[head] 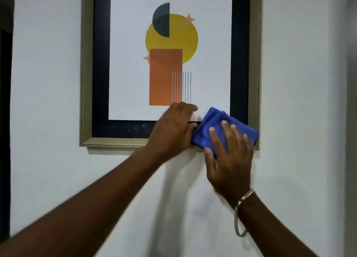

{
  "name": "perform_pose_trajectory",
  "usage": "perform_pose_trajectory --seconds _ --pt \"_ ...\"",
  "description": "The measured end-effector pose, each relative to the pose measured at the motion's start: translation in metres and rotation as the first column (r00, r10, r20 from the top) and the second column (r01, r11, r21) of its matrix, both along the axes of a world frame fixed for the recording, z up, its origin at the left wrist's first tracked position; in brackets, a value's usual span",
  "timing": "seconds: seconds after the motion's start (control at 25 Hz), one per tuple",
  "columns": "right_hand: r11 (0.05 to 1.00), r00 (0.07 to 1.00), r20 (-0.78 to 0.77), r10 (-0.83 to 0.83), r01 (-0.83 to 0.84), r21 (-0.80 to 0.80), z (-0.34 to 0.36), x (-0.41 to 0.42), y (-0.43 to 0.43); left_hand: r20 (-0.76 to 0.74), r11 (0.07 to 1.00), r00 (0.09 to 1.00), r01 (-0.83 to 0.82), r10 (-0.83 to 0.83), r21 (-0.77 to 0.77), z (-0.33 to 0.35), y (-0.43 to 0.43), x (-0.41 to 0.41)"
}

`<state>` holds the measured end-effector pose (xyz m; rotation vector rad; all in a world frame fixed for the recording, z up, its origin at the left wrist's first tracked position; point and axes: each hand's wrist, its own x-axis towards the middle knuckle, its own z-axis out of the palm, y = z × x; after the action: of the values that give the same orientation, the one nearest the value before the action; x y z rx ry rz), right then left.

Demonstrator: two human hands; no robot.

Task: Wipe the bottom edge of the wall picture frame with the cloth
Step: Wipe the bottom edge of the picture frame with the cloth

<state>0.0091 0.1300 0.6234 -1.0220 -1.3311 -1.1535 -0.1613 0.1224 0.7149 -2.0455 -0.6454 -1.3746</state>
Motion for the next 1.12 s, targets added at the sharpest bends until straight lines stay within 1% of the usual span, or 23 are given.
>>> perform_pose_trajectory --seconds 0.08,0.12,0.2,0.24,0.28,0.32,0.4,0.44,0.52,0.56,0.68,0.72,0.84,0.88,1.0,1.04,1.08,1.12 --pt "0.998 0.999 0.032 -0.035 0.033 0.062 -0.012 0.007 0.01 -0.096 0.972 0.988 -0.101 0.124 0.214 0.024 0.019 -0.032" --pt "0.997 1.0 0.009 -0.021 0.02 0.081 -0.009 0.005 0.014 -0.158 0.95 0.963 -0.173 0.219 0.26 0.036 0.028 -0.047" --pt "0.992 0.994 -0.106 0.016 -0.003 0.125 -0.002 -0.01 0.023 -0.268 0.888 0.865 -0.339 0.424 0.31 0.058 0.043 -0.071" --pt "0.988 0.988 -0.153 0.031 -0.008 0.152 -0.003 -0.018 0.027 -0.297 0.85 0.816 -0.387 0.496 0.357 0.068 0.049 -0.079" --pt "0.983 0.987 -0.153 0.047 -0.019 0.181 -0.007 -0.02 0.03 -0.314 0.817 0.778 -0.405 0.544 0.41 0.075 0.053 -0.084" --pt "0.978 0.991 -0.115 0.062 -0.037 0.204 -0.009 -0.018 0.031 -0.33 0.796 0.754 -0.403 0.569 0.451 0.082 0.055 -0.087" --pt "0.968 0.993 -0.077 0.084 -0.063 0.244 -0.011 -0.011 0.032 -0.361 0.785 0.731 -0.378 0.578 0.491 0.092 0.057 -0.089" --pt "0.957 0.987 -0.11 0.116 -0.081 0.278 -0.006 -0.014 0.033 -0.359 0.782 0.733 -0.371 0.577 0.501 0.094 0.059 -0.09" --pt "0.938 0.96 -0.222 0.17 -0.088 0.336 0.003 -0.033 0.036 -0.345 0.778 0.745 -0.357 0.571 0.516 0.093 0.064 -0.091" --pt "0.937 0.955 -0.236 0.179 -0.092 0.338 0.003 -0.044 0.038 -0.345 0.779 0.75 -0.346 0.565 0.524 0.093 0.064 -0.091" --pt "0.945 0.984 -0.074 0.163 -0.134 0.298 -0.009 -0.04 0.035 -0.369 0.784 0.746 -0.32 0.555 0.532 0.093 0.062 -0.096" --pt "0.942 0.984 -0.08 0.157 -0.125 0.312 -0.007 -0.035 0.034 -0.371 0.782 0.743 -0.319 0.557 0.536 0.092 0.062 -0.099" --pt "0.924 0.945 -0.279 0.172 -0.056 0.379 0.009 -0.052 0.039 -0.365 0.783 0.755 -0.301 0.545 0.545 0.089 0.064 -0.102" --pt "0.926 0.935 -0.309 0.174 -0.048 0.375 0.011 -0.063 0.041 -0.369 0.786 0.758 -0.292 0.538 0.545 0.09 0.064 -0.102" --pt "0.926 0.964 -0.186 0.191 -0.114 0.36 -0.001 -0.058 0.035 -0.383 0.794 0.759 -0.277 0.526 0.541 0.089 0.067 -0.109" --pt "0.922 0.956 -0.202 0.215 -0.13 0.365 0.0 -0.052 0.031 -0.381 0.795 0.761 -0.277 0.524 0.539 0.087 0.067 -0.112" --pt "0.922 0.938 -0.263 0.227 -0.121 0.368 0.007 -0.051 0.03 -0.373 0.794 0.766 -0.28 0.523 0.539 0.086 0.067 -0.113" --pt "0.932 0.908 -0.356 0.221 -0.09 0.35 0.014 -0.056 0.03 -0.376 0.8 0.77 -0.277 0.516 0.532 0.088 0.066 -0.112"
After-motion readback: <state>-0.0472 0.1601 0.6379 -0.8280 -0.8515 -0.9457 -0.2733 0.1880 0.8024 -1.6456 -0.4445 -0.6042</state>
